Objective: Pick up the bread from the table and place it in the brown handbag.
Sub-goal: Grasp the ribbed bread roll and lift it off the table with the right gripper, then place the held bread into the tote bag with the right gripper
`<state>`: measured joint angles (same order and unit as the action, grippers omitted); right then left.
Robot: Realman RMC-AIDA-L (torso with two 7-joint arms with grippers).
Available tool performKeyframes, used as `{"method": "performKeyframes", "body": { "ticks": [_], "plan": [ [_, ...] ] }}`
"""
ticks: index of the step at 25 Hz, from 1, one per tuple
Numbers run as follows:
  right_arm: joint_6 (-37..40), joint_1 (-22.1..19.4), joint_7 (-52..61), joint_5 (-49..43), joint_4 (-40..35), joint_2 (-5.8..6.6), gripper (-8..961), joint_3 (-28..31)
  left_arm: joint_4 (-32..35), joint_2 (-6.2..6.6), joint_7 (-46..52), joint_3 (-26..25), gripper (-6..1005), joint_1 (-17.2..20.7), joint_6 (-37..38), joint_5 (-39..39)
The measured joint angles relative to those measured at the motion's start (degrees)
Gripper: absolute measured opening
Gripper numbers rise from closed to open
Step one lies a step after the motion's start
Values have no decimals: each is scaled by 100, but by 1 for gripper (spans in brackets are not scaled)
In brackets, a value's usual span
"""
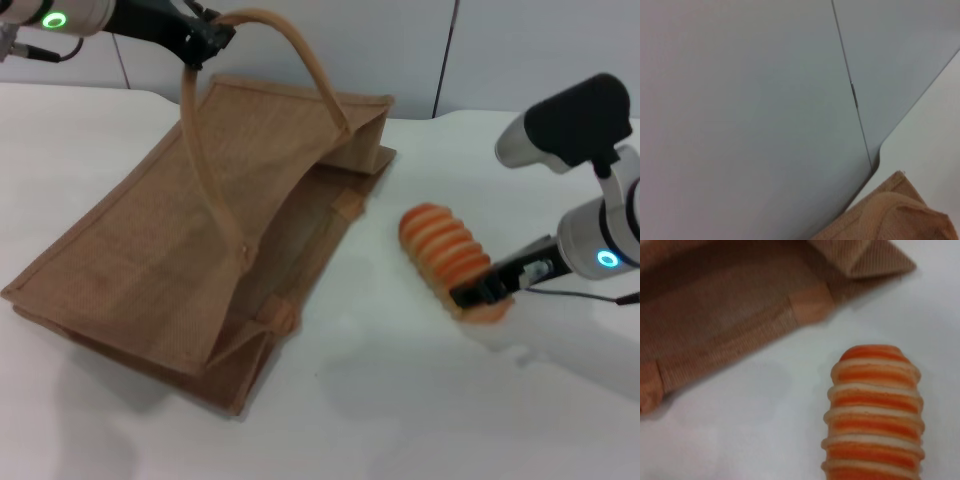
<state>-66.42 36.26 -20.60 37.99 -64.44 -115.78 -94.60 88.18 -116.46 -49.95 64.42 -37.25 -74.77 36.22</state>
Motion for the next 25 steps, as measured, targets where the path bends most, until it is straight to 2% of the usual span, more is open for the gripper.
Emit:
{"method": "performKeyframes", "body": {
  "ticks": [9,12,16,22,25],
  "plan": [
    [-276,-45,27,-74,-1120,20,612,162,266,0,10,4,123,-27,-26,-51],
    [-368,-101,16,-35,-1346,5,554,197,348,0,20,21,123,-106,-27,-44],
    [-310,-49,0,140,-1192,-10,520,-79,408,3,186,247,123,-267,16,-57],
    [93,386,-32,540,-414,-15,470,-546,546,-1,364,568,124,-352,77,-83],
    [182,449,-85,641,-267,-15,447,-581,586,-1,452,732,124,-399,148,-60]
  ]
}}
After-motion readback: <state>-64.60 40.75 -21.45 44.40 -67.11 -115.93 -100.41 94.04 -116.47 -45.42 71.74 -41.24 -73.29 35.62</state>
